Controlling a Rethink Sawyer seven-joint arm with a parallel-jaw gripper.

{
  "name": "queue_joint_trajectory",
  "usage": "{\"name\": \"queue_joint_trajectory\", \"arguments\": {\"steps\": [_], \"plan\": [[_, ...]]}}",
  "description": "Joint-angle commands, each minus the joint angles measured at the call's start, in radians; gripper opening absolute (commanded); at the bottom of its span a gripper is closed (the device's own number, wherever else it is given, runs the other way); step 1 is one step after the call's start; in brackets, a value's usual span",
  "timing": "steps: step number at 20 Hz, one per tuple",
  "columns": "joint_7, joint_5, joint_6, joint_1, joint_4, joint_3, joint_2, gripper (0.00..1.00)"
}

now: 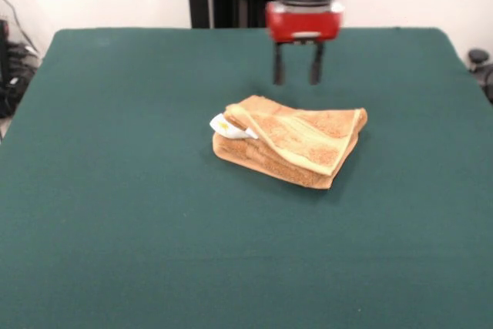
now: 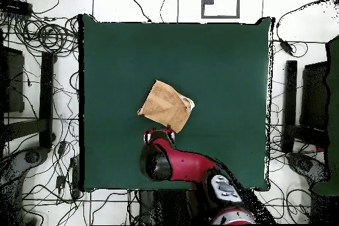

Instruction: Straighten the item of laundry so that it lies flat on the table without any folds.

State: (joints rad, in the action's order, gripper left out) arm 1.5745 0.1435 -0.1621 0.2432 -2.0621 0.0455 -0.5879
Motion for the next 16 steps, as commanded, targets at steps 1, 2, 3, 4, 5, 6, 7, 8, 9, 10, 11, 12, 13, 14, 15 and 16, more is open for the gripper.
{"name": "queue_joint_trajectory", "arguments": {"steps": [1,2,3,4,5,6,7,8,9,10,11,12,13,14,15,16], "plan": [[-0.008,0.132,0.153,0.165,0.105,0.188,0.083,1.0],[-0.019,0.149,0.169,0.184,0.121,0.2,0.089,1.0],[-0.022,0.168,0.175,0.196,0.137,0.207,0.1,1.0],[-0.021,0.177,0.179,0.2,0.147,0.211,0.107,1.0],[-0.017,0.191,0.172,0.204,0.161,0.214,0.123,1.0],[-0.01,0.201,0.168,0.204,0.172,0.216,0.134,1.0],[-0.001,0.215,0.15,0.204,0.188,0.216,0.156,1.0],[0.007,0.224,0.14,0.201,0.201,0.215,0.17,1.0],[0.017,0.235,0.117,0.196,0.221,0.214,0.196,1.0],[0.024,0.242,0.11,0.194,0.234,0.216,0.21,1.0],[0.035,0.248,0.087,0.185,0.253,0.213,0.233,1.0],[0.044,0.251,0.079,0.178,0.265,0.211,0.244,1.0],[0.057,0.252,0.059,0.164,0.285,0.207,0.264,1.0],[0.066,0.251,0.046,0.154,0.302,0.207,0.28,1.0],[0.076,0.25,0.034,0.144,0.318,0.207,0.296,1.0],[0.085,0.246,0.025,0.134,0.33,0.203,0.306,1.0]]}}
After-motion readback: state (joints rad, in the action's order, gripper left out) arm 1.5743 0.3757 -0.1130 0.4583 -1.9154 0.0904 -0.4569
